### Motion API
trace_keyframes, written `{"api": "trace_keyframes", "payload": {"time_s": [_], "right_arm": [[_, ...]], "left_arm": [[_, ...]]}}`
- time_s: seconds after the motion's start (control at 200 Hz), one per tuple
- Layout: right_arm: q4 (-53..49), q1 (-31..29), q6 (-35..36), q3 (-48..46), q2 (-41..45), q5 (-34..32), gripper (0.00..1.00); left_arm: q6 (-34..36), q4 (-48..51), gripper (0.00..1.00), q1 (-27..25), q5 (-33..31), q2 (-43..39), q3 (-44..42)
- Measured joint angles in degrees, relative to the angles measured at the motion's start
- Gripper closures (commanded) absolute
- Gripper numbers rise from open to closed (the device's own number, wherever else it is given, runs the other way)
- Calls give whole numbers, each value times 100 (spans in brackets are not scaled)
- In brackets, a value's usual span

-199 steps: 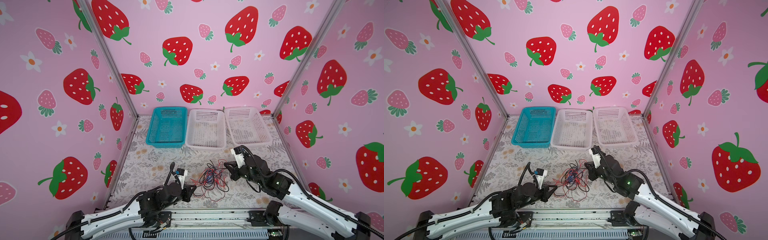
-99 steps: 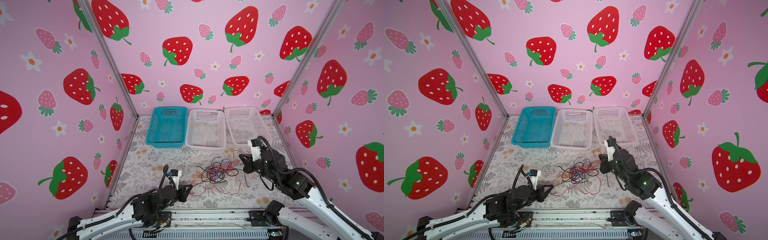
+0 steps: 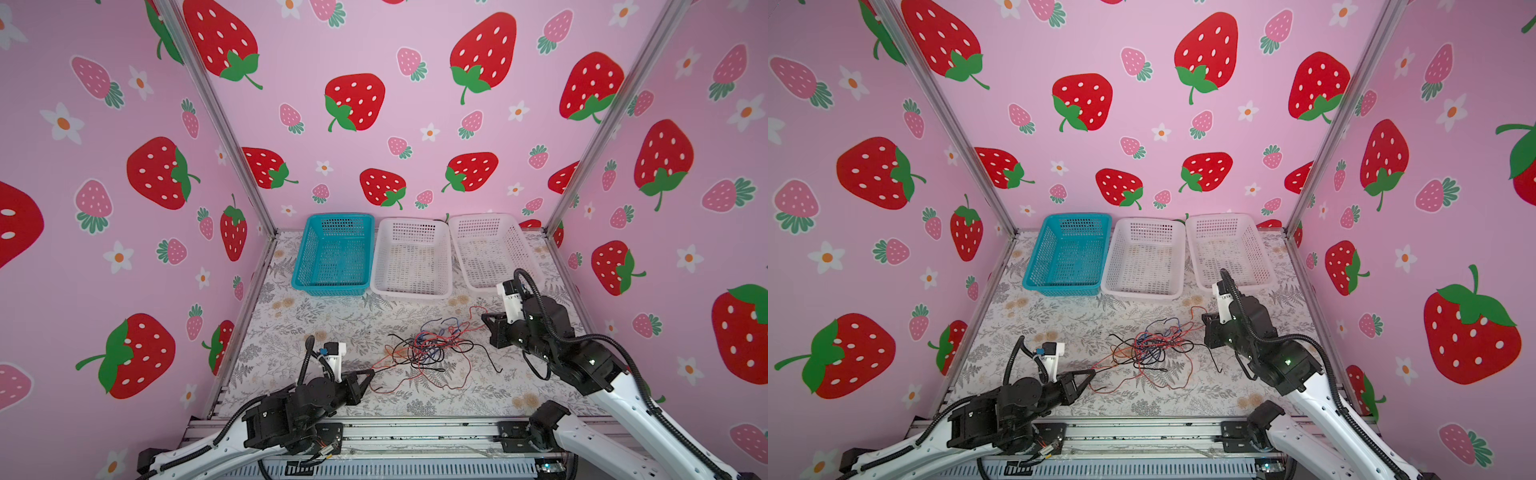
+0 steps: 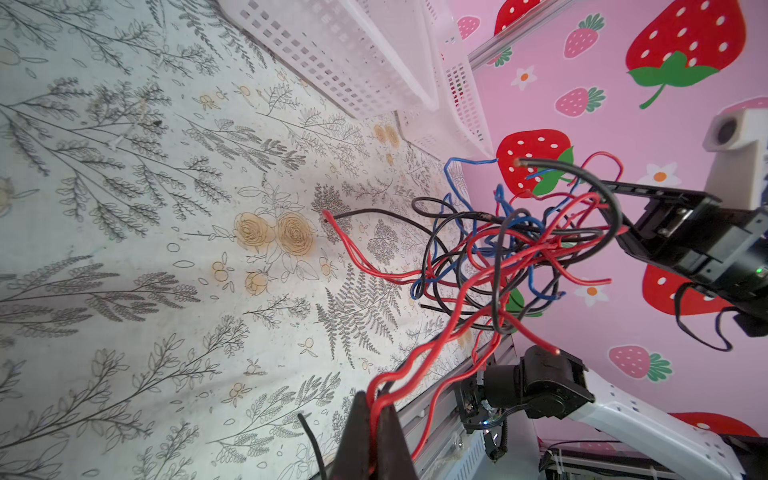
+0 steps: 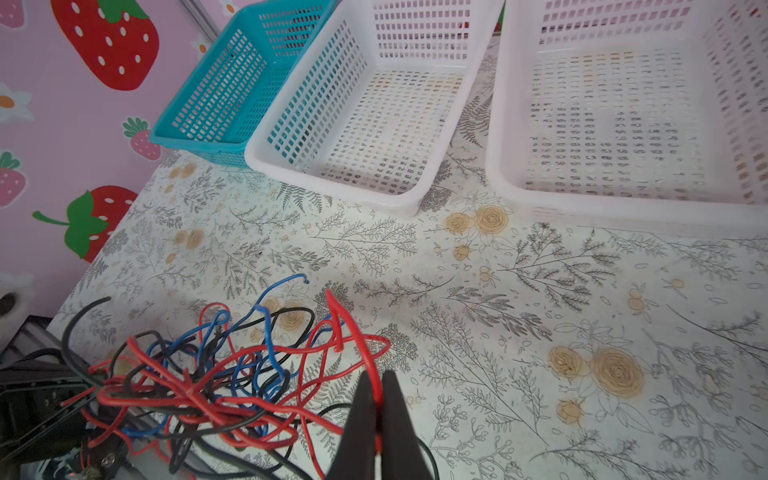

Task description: Untangle the cables

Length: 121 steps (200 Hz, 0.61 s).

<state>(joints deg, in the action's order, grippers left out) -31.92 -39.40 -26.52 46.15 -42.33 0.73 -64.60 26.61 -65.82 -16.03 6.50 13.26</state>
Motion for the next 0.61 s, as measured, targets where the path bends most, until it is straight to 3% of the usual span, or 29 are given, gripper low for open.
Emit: {"api": "trace_keyframes", "payload": {"time_s": [0.13,0.29,0.46,0.605], "right_arm": [[302,146,212,-352,-63,557,66],[739,-136,352,-588,-184,1137,56],[1445,-1045,310,-938,-264,1375,54],[1956,-2105,321,-1012,-957,887,54]], "left_arm": [[28,192,100,59,-151,280,-44],[179,72,100,72,-162,1060,-39],[380,-369,100,72,-120,1912,114],[540,-619,100,72,-48,2203,304]]}}
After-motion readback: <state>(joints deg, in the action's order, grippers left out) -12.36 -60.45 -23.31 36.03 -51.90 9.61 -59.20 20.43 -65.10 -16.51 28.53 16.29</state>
